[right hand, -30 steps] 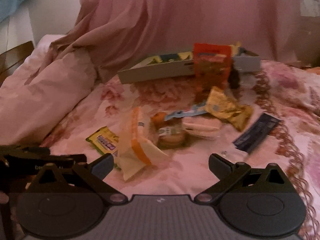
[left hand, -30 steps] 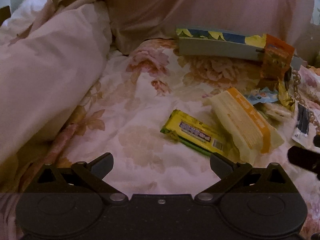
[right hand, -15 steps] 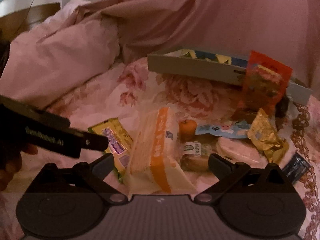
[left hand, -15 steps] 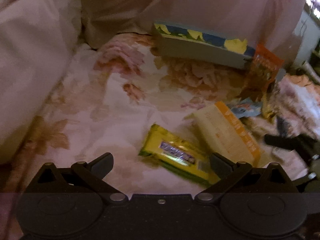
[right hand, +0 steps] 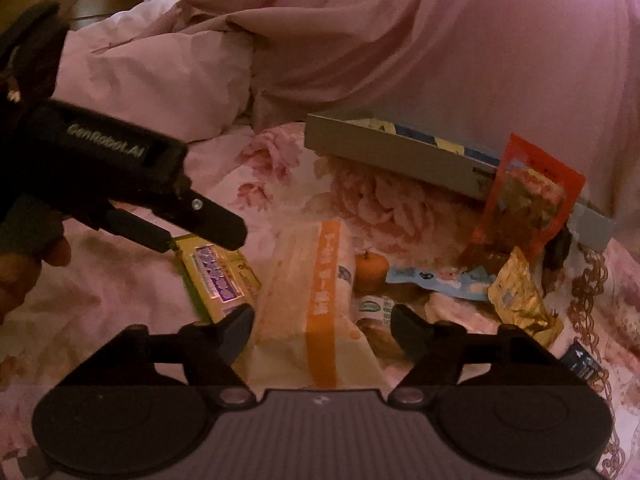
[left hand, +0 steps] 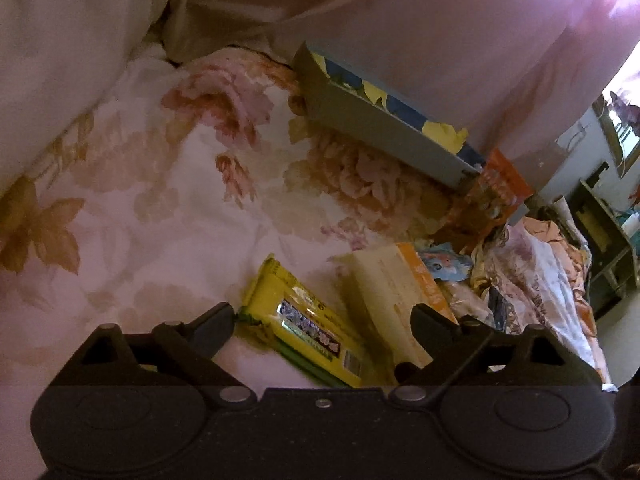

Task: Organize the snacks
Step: 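Move left tool toward the yellow chocolate bar while right tool approaches the cream wafer pack, then grasp the yellow chocolate bar with left tool while right tool grasps the wafer pack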

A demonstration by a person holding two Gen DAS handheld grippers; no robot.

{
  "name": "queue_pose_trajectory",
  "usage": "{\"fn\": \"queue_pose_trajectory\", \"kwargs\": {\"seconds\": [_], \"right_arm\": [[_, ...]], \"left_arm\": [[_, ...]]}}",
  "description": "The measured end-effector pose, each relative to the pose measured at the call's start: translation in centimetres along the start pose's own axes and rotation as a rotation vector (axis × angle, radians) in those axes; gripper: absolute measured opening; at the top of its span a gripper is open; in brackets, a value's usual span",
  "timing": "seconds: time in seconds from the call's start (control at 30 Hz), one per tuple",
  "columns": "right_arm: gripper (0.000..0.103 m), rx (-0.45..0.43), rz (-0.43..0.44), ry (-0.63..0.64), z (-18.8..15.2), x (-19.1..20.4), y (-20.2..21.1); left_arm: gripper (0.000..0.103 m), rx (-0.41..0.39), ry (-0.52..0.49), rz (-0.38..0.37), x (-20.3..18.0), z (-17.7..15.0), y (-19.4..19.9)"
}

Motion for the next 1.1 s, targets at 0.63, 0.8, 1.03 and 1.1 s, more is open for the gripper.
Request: {"fn": "queue_pose_trajectory", "kwargs": {"seconds": [0.63, 0.8, 1.03, 1.1], "right_arm": [[0.061, 0.009, 0.009, -0.154, -0.8, -1.7, 1.5], [0.062, 0.01, -0.037, -0.07, -0.9, -0.9, 1.6], [0.067, 0.012, -0.07, 0.035, -0.7, 0.0, 0.2], [0.073, 0.025, -0.081, 0.052, -0.8, -0.1, -0.2]], "left_arm": [[0.044, -0.024, 0.078, -0.129, -0.5, -0.9, -2.0], [0.043, -0.008, 0.11, -0.041, -0.4, -1.1, -3.6], [0.035, -0.014, 0.179, -0.014, 0.1, -0.5, -4.1], [0.027, -0.012, 0.184, 0.004, 0.1, -0.4, -4.3]]}}
Point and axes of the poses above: each gripper's, at about its wrist camera, not at the fingertips, and y roughly against the way its jaws point, x to its left, z to its top, the point moved 6 cm from there along -y, roughly the way its jaws point, and after that the axes turned 5 degrees about y, right-handed, at the moved point
